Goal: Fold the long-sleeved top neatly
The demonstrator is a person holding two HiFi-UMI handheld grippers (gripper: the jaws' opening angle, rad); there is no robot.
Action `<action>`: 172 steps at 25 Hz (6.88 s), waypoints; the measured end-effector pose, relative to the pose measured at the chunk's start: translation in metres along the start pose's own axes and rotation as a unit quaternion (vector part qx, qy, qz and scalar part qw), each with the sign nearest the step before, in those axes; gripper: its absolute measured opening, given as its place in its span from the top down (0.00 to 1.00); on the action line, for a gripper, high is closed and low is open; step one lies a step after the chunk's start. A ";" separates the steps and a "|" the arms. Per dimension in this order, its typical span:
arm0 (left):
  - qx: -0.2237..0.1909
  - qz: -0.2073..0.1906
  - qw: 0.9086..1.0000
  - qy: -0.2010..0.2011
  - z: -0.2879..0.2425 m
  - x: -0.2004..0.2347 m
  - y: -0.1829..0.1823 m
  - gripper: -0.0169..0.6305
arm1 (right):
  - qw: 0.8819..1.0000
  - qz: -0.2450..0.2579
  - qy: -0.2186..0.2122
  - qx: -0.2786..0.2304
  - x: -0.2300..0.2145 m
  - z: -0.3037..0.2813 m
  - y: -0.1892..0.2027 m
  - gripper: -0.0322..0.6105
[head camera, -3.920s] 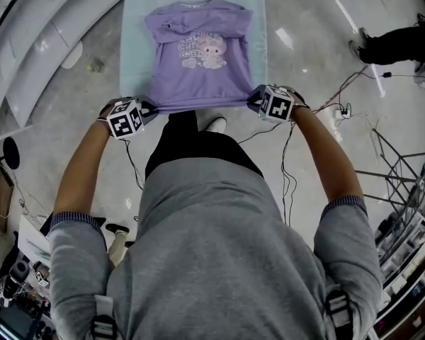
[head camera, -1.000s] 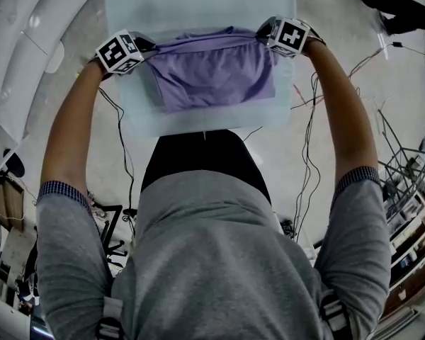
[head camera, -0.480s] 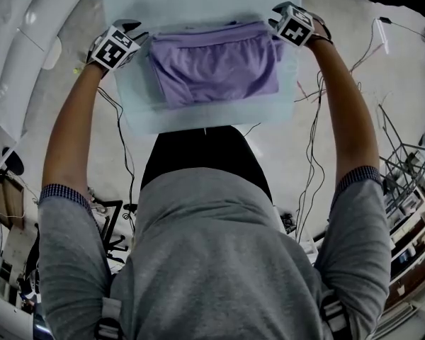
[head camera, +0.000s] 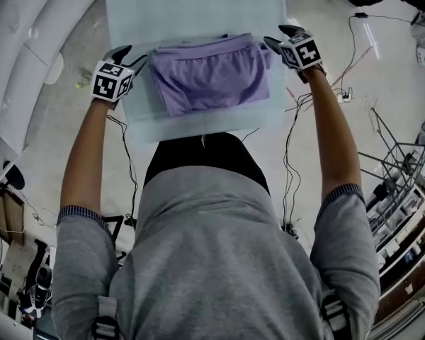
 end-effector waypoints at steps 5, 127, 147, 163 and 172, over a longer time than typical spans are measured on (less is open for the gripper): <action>-0.021 0.054 0.998 0.006 0.021 -0.036 0.007 0.56 | 0.998 -0.058 0.006 -0.032 0.042 0.039 0.014 0.50; -0.055 0.229 0.946 -0.223 -0.022 -0.125 0.093 0.90 | 0.975 -0.047 -0.158 -0.151 0.205 -0.010 -0.045 0.50; -0.050 0.219 0.933 -0.281 0.024 -0.185 0.017 0.91 | 0.967 -0.041 -0.173 -0.183 0.130 0.046 0.004 0.50; -0.036 0.211 0.932 -0.293 -0.046 -0.270 -0.062 0.90 | 0.959 -0.031 -0.190 -0.207 0.069 0.093 0.045 0.50; -0.006 0.219 0.937 -0.274 -0.125 -0.310 -0.071 0.90 | 0.962 -0.052 -0.181 -0.200 0.027 0.111 0.089 0.50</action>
Point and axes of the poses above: the fingertips, and each gripper's own axes: z backward along the fingers, x to its left, y out of its underside, the point moved 8 cm from there along z, backward along the fingers, and after that the axes turned 10 degrees about -x, right-handed, at the moved point
